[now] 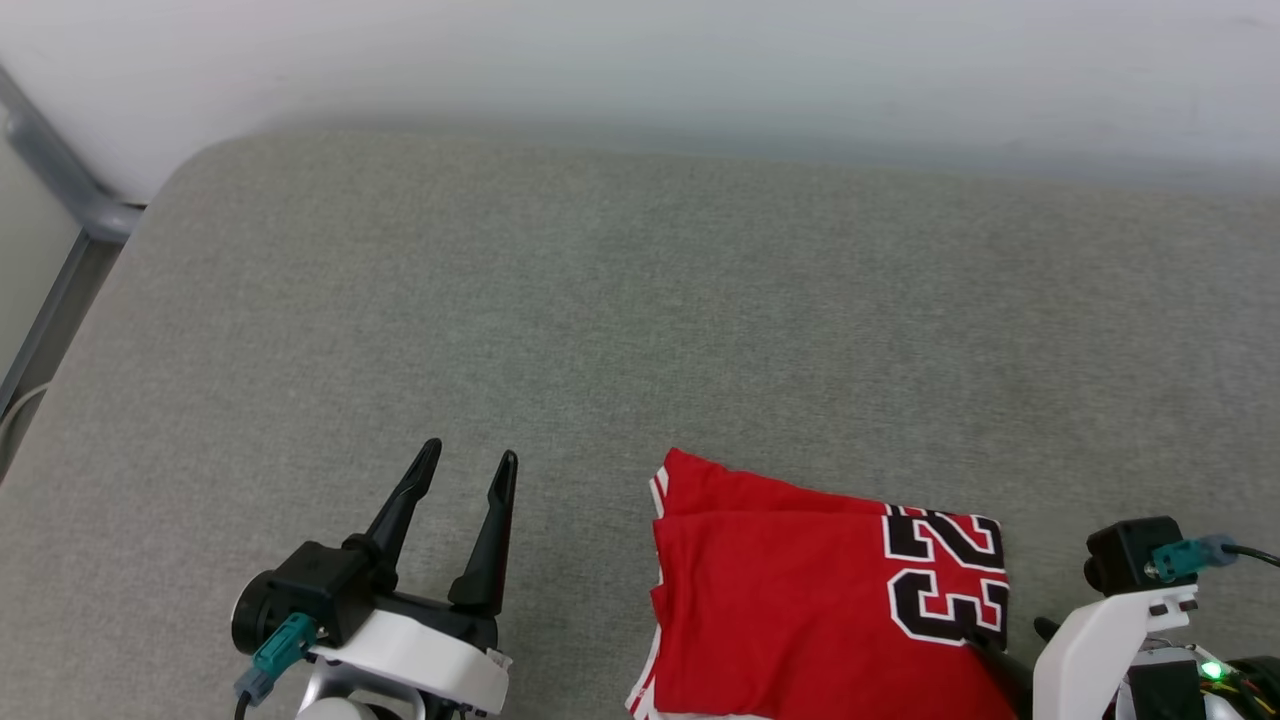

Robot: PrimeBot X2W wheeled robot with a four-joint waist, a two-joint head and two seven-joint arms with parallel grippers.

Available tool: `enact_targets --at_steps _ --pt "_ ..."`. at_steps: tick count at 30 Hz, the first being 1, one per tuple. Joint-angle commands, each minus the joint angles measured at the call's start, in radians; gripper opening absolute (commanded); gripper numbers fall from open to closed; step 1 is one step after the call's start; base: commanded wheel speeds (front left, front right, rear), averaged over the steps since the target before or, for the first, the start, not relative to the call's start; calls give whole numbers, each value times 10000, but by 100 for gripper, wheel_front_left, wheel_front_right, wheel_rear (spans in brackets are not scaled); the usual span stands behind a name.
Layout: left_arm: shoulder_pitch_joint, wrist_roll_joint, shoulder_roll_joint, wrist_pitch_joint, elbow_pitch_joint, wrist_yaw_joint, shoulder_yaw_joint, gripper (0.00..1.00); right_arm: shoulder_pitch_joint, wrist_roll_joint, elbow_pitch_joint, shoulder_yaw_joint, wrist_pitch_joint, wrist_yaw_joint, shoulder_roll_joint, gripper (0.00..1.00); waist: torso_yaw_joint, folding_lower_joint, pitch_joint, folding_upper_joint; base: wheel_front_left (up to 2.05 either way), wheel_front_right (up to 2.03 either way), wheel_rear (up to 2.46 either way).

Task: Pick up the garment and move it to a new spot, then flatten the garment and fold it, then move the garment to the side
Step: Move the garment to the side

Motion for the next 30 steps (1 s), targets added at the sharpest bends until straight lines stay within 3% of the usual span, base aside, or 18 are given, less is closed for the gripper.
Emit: enact_targets --at_steps 1,10,17,18,19,20,25,30 --pt "-179 18 -32 -22 44 -43 -55 100 -188 -197 -16 -35 313 -5 67 100 240 -1 229 0 0 0 0" --pt "-566 70 -171 -22 153 -53 -181 100 -581 -862 1009 -98 1080 -5 362 100 832 -1 739 0 0 0 0" --pt "-639 -27 -74 -22 144 -57 -274 100 -576 -862 2313 643 983 10 393 100 930 -1 905 0 0 0 0" --pt "-663 -29 -61 -22 164 -58 -308 100 -611 -847 2465 789 906 10 321 68 918 -1 905 0 0 0 0" --pt "-679 -24 -53 -22 186 -58 -325 100 -713 -836 2556 813 711 10 282 12 898 -1 895 0 0 0 0" --pt "-695 -19 -42 -22 208 -58 -334 100 -831 -840 2622 820 531 10 230 0 871 -1 876 0 0 0 0" --pt "-630 -51 35 -22 279 -59 -339 100 -1355 -885 2488 856 -182 -11 -108 0 529 -1 639 0 0 0 0" --pt "-441 -90 94 -21 289 -60 -396 100 -1707 -1103 1920 1257 -554 -11 -929 0 -56 -1 304 0 0 0 0"
